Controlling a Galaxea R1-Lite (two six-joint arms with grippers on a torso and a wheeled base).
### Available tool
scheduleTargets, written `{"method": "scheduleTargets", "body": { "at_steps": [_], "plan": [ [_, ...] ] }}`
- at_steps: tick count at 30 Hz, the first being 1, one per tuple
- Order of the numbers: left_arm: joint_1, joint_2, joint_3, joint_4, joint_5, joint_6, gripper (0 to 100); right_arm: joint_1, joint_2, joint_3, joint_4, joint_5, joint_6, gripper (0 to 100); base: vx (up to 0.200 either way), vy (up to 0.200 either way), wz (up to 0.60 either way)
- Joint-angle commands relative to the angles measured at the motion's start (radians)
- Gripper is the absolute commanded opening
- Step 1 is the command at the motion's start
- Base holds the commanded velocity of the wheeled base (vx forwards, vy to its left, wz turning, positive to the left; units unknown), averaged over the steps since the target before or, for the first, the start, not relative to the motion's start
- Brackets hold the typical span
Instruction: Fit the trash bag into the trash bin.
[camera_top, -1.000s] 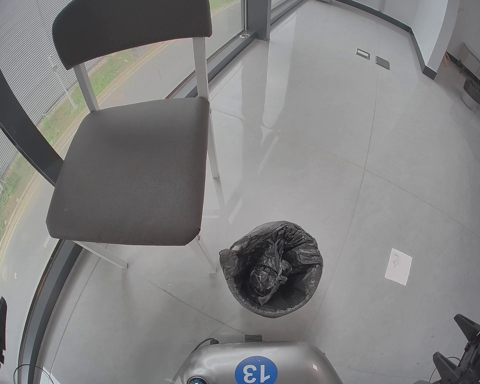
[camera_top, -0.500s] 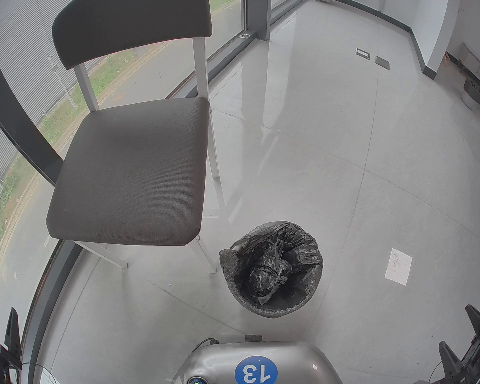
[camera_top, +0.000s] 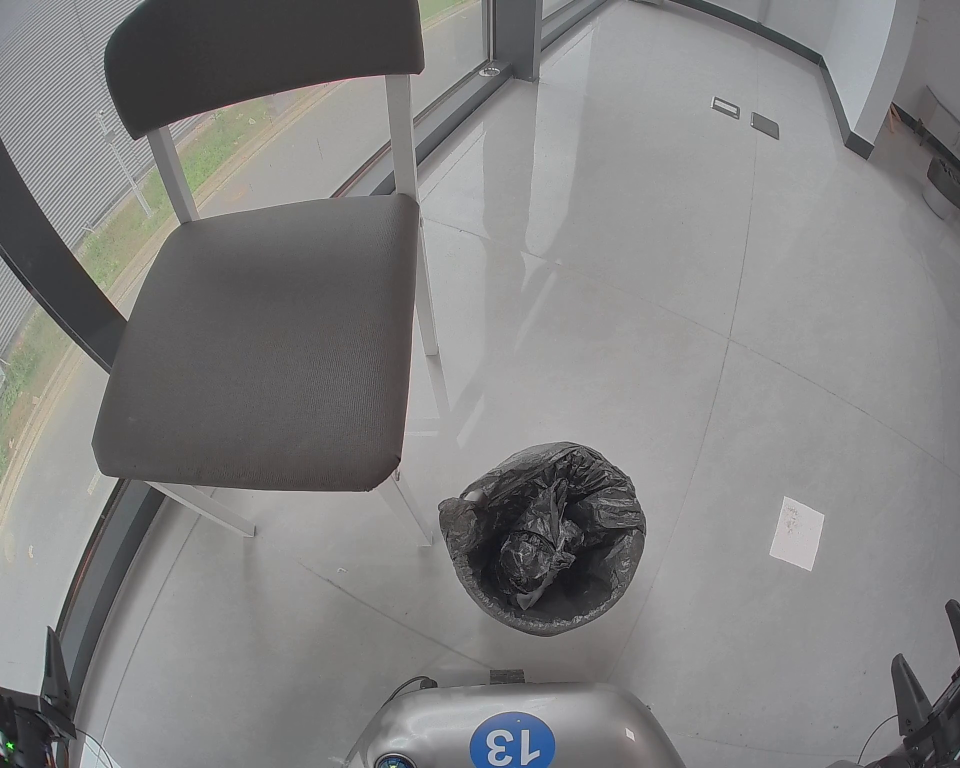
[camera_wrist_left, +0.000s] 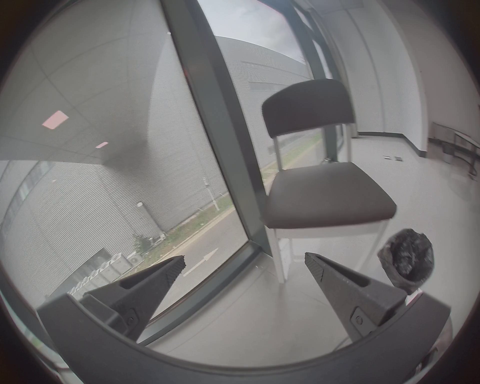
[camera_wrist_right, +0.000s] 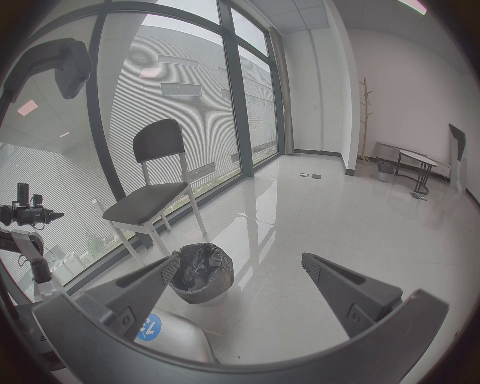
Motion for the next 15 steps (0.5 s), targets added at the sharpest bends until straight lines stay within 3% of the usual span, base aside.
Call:
{"method": "scheduleTargets", "body": {
  "at_steps": [1, 3, 10, 15],
  "plan": [
    [-0.016, 0.01, 0.02, 0.038, -0.064, 0.011, 100, 0.0, -0.013, 0.013, 0.001, -0.005, 0.0, 100, 0.0, 0.0, 0.0],
    [-0.034, 0.011, 0.02, 0.04, -0.069, 0.008, 100, 0.0, -0.013, 0.013, 0.001, -0.003, 0.0, 100, 0.0, 0.0, 0.0],
    [-0.287, -0.007, 0.02, 0.044, -0.067, -0.012, 100, 0.0, -0.013, 0.013, 0.001, 0.006, -0.002, 100, 0.0, 0.0, 0.0],
    [-0.321, 0.01, 0.019, 0.05, -0.069, -0.029, 100, 0.0, -0.013, 0.014, -0.001, 0.043, -0.002, 100, 0.0, 0.0, 0.0]
  ]
}}
